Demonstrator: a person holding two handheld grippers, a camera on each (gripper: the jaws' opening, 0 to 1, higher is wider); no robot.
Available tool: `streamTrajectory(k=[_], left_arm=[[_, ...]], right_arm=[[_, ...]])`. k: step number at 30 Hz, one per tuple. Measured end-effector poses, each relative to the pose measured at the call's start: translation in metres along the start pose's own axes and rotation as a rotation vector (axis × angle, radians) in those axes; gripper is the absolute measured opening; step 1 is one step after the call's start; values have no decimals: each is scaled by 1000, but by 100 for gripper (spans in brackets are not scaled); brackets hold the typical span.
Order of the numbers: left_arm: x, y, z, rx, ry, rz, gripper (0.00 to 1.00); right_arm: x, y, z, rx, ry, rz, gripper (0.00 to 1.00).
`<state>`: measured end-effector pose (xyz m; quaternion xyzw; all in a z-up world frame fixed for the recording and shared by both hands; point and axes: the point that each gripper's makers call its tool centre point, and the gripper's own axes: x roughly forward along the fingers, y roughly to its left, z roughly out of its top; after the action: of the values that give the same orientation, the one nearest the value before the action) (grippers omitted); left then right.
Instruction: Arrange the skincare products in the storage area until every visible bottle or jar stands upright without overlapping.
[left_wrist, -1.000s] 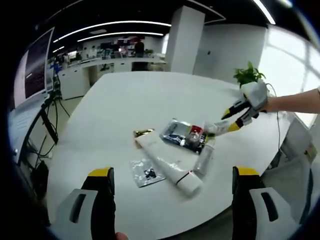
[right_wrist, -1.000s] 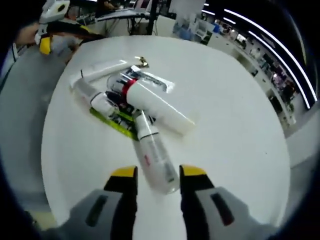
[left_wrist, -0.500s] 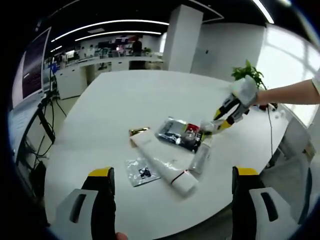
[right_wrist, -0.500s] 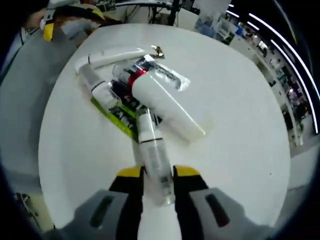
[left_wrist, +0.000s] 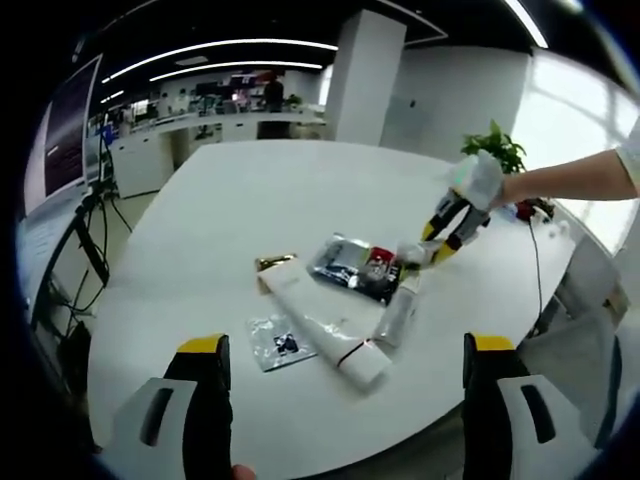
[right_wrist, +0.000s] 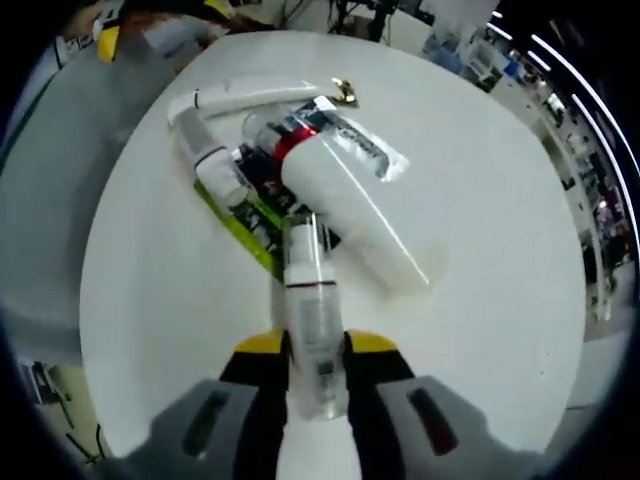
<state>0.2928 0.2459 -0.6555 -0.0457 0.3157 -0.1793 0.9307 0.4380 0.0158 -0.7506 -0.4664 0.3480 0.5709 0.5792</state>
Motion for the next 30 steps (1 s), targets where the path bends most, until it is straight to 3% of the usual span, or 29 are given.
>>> streamTrajectory(k=[5,12,21,30], left_arm=[[0,-5,5,9,-7,-12,94],[-4,-14,12,-3,-26,-45,93],[-6,-28,16,-11,-38,-83,92],[-11,-44,25,-5,-63,-134,92]], right_arm=[[-1,3,-2,20,0,-3,20],[-9,10,-4,140,-62,-10,20],[-27,34,-7,222,-119,-7,19],[-49,52,13,412,-307,-25,19]])
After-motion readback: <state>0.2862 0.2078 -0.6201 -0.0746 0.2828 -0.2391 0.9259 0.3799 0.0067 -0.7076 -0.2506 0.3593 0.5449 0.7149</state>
